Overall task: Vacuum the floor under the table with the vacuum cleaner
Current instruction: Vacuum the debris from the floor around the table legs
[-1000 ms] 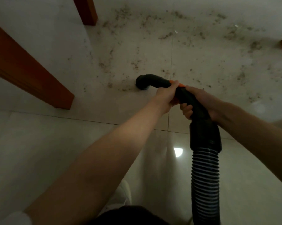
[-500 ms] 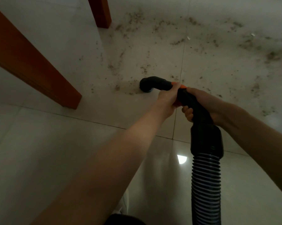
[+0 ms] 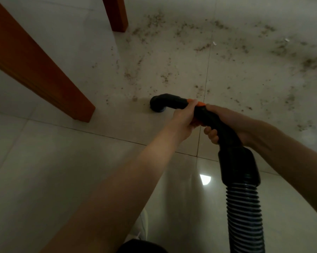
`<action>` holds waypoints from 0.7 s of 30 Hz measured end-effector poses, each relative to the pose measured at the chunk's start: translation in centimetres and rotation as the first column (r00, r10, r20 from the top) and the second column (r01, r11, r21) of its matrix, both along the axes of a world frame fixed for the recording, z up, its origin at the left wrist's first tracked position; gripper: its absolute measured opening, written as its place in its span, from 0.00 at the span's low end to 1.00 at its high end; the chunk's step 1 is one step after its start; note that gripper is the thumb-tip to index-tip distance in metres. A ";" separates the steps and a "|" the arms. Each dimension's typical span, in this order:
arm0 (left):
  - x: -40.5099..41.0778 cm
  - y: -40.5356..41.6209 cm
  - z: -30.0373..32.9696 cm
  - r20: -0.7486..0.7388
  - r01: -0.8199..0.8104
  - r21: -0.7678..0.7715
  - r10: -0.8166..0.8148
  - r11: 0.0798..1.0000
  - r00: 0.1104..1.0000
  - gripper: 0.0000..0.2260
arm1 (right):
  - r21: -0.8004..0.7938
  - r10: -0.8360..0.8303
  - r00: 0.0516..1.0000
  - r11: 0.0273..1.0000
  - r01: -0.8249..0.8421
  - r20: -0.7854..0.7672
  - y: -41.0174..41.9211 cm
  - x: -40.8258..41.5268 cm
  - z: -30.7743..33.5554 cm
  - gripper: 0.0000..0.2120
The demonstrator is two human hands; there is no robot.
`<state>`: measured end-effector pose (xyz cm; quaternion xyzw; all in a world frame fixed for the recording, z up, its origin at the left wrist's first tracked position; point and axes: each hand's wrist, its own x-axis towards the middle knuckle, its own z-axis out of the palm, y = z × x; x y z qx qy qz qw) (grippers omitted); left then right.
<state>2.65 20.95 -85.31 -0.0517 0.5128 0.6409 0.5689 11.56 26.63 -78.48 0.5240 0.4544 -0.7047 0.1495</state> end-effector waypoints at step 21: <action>-1.9 1.6 0.6 -0.057 -0.022 -0.127 0.015 0.992 0.998 0.12 | 0.136 -0.118 0.991 0.983 0.125 -0.056 -1.1 -2.4 -1.7 0.25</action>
